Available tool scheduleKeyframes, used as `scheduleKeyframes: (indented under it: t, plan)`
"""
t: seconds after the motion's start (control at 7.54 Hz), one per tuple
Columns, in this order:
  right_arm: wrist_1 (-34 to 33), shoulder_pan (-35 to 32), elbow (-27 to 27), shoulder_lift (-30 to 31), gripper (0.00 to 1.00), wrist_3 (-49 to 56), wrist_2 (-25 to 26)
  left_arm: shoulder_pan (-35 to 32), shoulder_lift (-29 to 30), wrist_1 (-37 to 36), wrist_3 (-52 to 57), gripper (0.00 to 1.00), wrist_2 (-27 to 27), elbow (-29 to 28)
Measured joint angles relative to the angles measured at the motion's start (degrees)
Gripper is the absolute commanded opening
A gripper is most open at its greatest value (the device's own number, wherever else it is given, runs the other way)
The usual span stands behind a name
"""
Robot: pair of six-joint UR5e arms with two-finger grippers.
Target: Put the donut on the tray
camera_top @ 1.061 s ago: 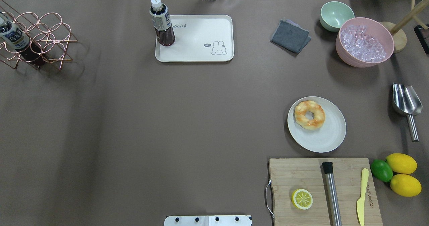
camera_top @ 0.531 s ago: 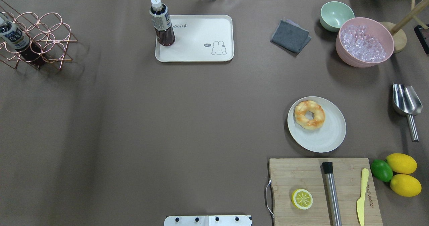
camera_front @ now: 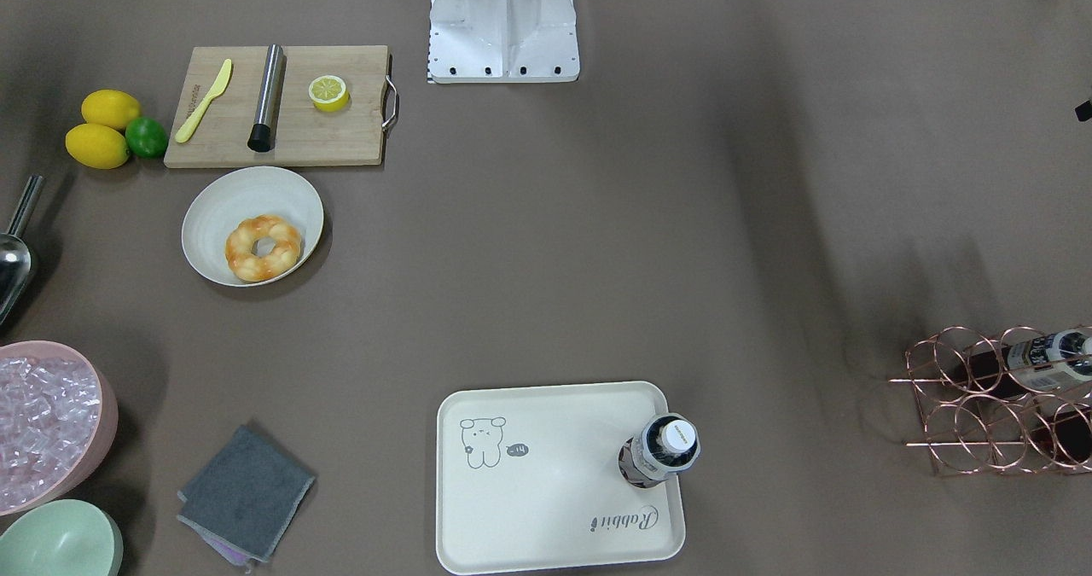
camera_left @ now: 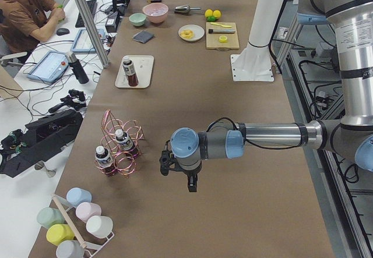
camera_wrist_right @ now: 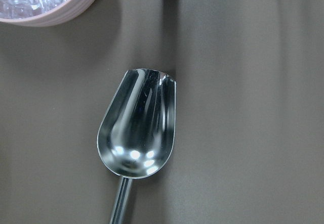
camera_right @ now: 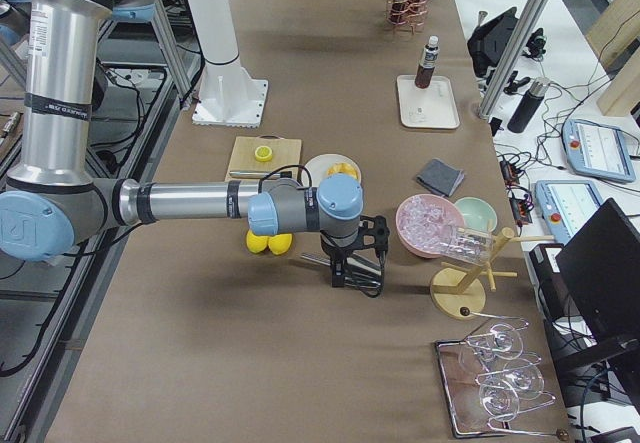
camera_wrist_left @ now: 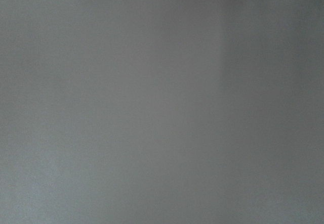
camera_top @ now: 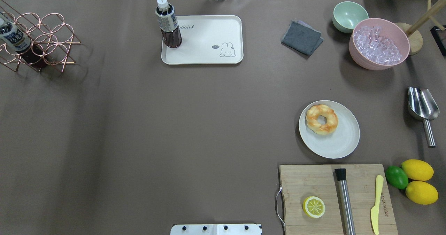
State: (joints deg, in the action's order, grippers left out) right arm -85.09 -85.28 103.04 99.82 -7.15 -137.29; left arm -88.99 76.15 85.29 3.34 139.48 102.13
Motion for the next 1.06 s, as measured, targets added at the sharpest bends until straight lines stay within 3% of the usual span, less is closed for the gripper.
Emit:
scheduleKeyframes:
  t: [0.53, 1.06]
  plan:
    - [0.9, 3.8, 0.5, -1.9, 1.00, -4.3, 0.5, 0.4, -0.4, 0.0, -0.1, 0.98, 0.2, -0.1]
    - [11.4, 23.1, -0.1, -10.8, 1.00, -29.4, 7.7, 1.0, -0.6, 0.0, 0.0, 0.98, 0.3, -1.4]
